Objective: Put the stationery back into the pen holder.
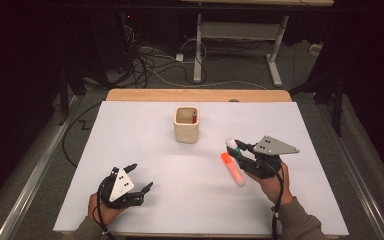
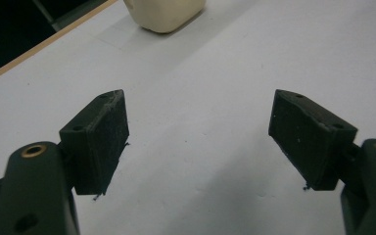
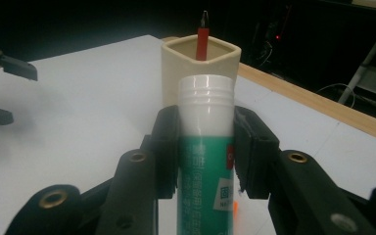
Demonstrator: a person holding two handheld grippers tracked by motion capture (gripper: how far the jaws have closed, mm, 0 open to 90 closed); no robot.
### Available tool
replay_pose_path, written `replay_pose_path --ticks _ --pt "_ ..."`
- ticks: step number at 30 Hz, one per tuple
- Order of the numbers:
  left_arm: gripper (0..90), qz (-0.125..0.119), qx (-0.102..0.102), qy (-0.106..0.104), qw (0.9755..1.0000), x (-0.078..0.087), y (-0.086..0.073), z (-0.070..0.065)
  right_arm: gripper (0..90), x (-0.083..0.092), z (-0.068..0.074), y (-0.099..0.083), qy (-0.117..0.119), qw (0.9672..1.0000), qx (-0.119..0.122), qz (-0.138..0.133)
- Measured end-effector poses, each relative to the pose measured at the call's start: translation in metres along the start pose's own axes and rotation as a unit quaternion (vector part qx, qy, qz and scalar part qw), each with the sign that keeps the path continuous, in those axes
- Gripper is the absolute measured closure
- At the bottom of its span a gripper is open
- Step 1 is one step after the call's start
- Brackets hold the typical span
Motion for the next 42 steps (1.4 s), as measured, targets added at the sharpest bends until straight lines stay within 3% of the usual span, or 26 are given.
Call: replay_pose_path --ticks 8,16,28,42 --pt "22.1 0.0 0.001 -0.002 1.0 0.0 0.0 0.0 65.8 -0.012 -0.002 0.009 -0.004 0.9999 0.002 -0.014" --pt "22.1 -0.003 0.003 -0.002 1.0 0.001 -0.001 0.0 65.8 -0.025 -0.001 0.03 0.008 0.9991 -0.006 -0.04" --pt "22.1 -0.008 0.002 -0.001 1.0 0.004 -0.001 0.001 65.8 -0.067 0.016 0.06 0.033 0.9975 -0.015 -0.06" --pt "22.0 -0.01 0.004 -0.004 0.9999 0.004 -0.002 0.0 65.8 -0.114 0.023 0.079 0.026 0.997 -0.018 -0.071"
Point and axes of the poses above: each handheld gripper's, and its own axes: x roughly backward along the jaws, y roughly out of its top, z roughly to its left, the point moved 5 cm from there along -x, roughly forward along the jaws, and after that the axes turned 13 degrees about -y, right-handed, at the moved point
